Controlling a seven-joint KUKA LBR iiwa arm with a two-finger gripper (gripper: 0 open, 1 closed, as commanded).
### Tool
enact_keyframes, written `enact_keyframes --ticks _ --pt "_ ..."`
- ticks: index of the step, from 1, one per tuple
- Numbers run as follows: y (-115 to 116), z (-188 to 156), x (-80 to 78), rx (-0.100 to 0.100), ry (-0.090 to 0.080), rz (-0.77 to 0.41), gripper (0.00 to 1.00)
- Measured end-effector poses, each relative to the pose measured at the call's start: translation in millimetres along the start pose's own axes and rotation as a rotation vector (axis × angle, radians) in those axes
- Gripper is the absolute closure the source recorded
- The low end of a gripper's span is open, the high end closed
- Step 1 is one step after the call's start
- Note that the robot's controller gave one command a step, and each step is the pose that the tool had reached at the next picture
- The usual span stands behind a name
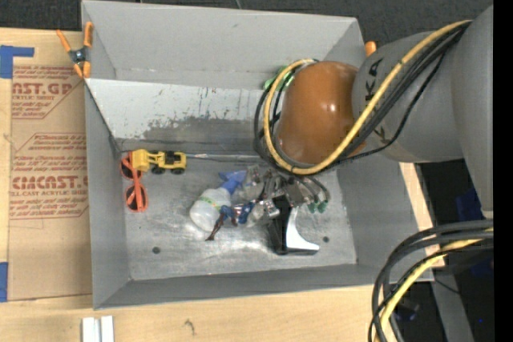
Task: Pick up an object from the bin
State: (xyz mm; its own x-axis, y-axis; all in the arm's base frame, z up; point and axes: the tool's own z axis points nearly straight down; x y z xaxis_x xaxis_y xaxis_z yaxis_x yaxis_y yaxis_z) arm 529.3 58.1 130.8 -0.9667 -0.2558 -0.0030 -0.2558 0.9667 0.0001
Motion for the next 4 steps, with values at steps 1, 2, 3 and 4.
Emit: enact_keyframes --ticks 1,2,3,4 --pt "-2 31 23.2 -0.001 0.004 0.008 0.00" --pt "-2 30 23.0 -0.001 0.003 0.008 0.00" --pt "-31 56 38.3 -0.005 0.010 -0.115 1.00" --pt "-31 56 38.2 -0.005 0.010 -0.115 1.00"
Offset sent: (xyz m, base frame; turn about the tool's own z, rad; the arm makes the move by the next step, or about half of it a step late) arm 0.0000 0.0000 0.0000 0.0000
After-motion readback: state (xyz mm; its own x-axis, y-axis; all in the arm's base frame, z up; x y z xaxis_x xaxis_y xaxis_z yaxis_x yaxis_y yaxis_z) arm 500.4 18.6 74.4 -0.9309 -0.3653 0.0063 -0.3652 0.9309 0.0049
